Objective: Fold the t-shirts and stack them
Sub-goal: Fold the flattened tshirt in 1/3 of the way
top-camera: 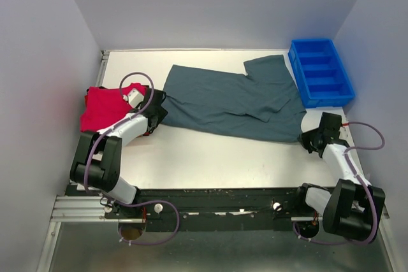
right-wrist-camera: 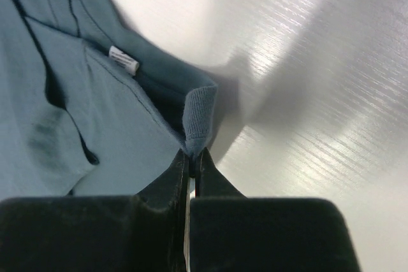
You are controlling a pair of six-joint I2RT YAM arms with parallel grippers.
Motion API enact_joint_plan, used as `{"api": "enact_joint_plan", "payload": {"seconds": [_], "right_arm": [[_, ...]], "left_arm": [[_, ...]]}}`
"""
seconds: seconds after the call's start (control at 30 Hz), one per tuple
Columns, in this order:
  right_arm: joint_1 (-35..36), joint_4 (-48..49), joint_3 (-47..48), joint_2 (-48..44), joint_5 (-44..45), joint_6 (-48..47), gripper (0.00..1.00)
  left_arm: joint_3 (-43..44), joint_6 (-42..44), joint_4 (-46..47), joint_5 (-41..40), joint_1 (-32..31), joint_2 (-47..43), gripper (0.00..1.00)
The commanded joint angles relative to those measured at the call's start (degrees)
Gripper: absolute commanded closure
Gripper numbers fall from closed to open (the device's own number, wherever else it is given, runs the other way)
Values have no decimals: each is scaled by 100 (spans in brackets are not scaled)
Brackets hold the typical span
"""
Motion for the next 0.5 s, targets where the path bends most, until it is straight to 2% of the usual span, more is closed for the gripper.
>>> {"api": "enact_joint_plan", "payload": {"seconds": [0.0,0.17,0.33,0.4,0.47], "right_arm": [[6,-19,110,-286,364,-185,99],[6,131,-30,-453,285,-202,99],[6,149,-39,-401,188,-202,99],[6,166,-13,-366,171,-211,99],[6,166,5,-357,162,-211,99]], "left_arm": [[-55,-247,-105,-54,13,146,39],[32,-440,-105,-80,13,435,40],[24,-695,-149,95,-5,778,62],[24,-844,-271,-53,-75,753,66],[-168,-906,-80,-54,-101,630,74]]}}
